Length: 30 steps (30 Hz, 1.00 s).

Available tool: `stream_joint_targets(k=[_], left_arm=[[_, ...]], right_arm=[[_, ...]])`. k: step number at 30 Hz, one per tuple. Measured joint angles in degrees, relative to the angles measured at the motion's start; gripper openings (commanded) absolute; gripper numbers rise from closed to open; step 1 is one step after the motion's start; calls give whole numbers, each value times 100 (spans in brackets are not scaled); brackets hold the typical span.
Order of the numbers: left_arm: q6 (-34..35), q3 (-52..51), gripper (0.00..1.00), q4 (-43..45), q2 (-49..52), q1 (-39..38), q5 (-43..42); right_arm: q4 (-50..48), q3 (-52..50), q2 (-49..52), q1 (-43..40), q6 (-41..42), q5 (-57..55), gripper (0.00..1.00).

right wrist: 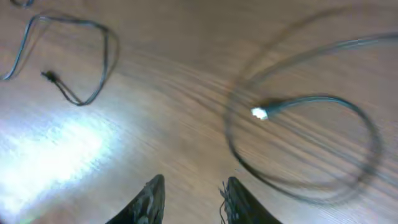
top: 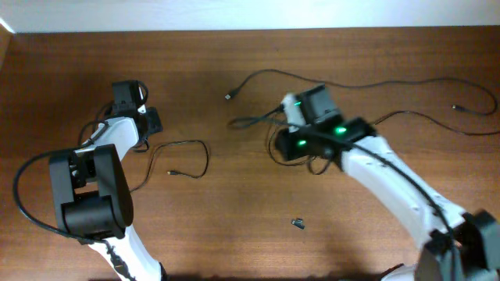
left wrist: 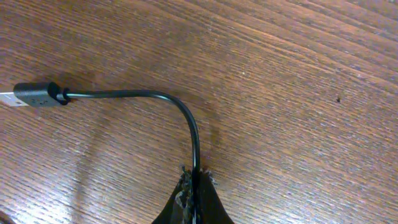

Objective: Untangle cables

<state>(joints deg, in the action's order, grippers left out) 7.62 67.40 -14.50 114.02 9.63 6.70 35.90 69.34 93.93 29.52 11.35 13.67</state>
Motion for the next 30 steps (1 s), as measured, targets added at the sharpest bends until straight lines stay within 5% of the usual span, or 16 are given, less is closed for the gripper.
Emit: stream_joint_targets(k=[5,8,10,13,16,18,20,30], left_arm=[[0,2,0,-20,0,118,0],[0,2,0,-11,0,168,0],[0,2,1,-11,0,245,0],[26,2,25,-31,0,310,7],[57,11,18,-68,0,319,42],[63,13,45,-72,0,319,44],[81,20,56,-85,0,321,85],[103,28,62,-87,0,332,87]], right_arm=[[-1355,-13,970,1036,-20,-98,47],[-1967,-26,1427,1373,-37,-177,82],[-2315,-26,1550,1451,-59,-216,91],[-2732,-26,1635,1495,-74,-422,94],[-3060,-26,1755,1495,-81,-568,96],[-3152,-26,1891,1495,-81,-614,98],[-3204,-26,1993,1495,-79,-634,99],[-3751,96,2487,1781,-109,-870,99]])
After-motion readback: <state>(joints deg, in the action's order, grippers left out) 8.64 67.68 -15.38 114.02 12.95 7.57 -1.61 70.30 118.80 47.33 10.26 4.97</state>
